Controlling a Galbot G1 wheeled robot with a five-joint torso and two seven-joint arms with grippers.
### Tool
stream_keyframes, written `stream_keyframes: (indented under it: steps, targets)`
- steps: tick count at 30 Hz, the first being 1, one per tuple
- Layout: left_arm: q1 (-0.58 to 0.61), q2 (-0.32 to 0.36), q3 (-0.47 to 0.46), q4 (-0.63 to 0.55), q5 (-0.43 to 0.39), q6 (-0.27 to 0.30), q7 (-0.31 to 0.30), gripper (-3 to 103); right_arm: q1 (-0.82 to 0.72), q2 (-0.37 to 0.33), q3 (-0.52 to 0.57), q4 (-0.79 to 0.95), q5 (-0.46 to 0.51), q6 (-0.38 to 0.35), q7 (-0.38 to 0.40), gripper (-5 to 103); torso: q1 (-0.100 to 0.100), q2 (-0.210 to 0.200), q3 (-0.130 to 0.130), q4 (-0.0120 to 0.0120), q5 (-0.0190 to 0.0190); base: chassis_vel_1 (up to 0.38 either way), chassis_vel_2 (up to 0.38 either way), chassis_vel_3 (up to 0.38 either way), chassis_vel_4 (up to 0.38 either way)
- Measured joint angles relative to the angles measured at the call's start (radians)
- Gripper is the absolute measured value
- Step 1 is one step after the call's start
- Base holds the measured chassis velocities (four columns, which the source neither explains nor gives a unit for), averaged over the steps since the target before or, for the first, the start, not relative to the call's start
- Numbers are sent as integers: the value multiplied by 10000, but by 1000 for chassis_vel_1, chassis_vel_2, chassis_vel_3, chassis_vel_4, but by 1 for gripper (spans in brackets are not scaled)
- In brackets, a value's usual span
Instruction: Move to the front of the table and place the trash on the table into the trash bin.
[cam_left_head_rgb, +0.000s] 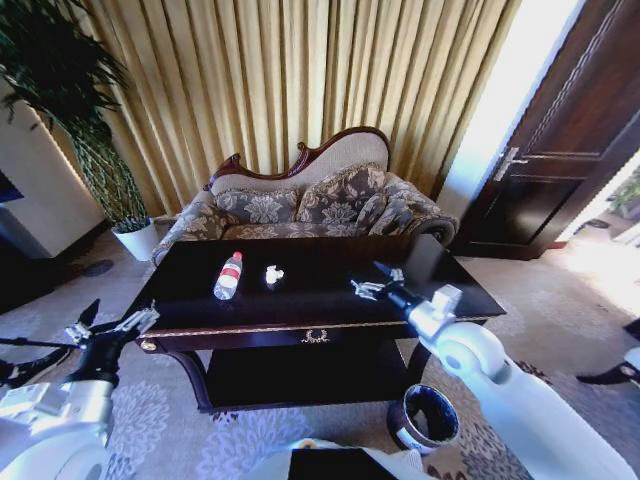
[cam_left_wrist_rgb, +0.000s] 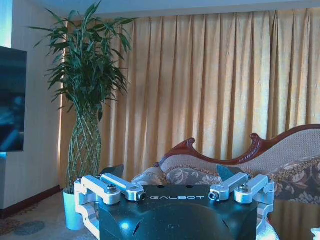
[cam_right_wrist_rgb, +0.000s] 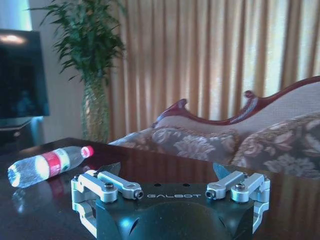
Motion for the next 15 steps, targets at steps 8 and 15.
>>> stream_keyframes:
  steps: [8,15]
  targets:
    - [105,-42,-264,0,-20,-59,-5,100,2538,168,-2219,-923,474,-45,24,100,1,0,0,1,-5,0,0,0,0]
    - [159,-40,-460,0,-33,-69,2,100,4067,631,-3950,-1613,559,-196,94,100,1,0,0,1,-4,0,0,0,0]
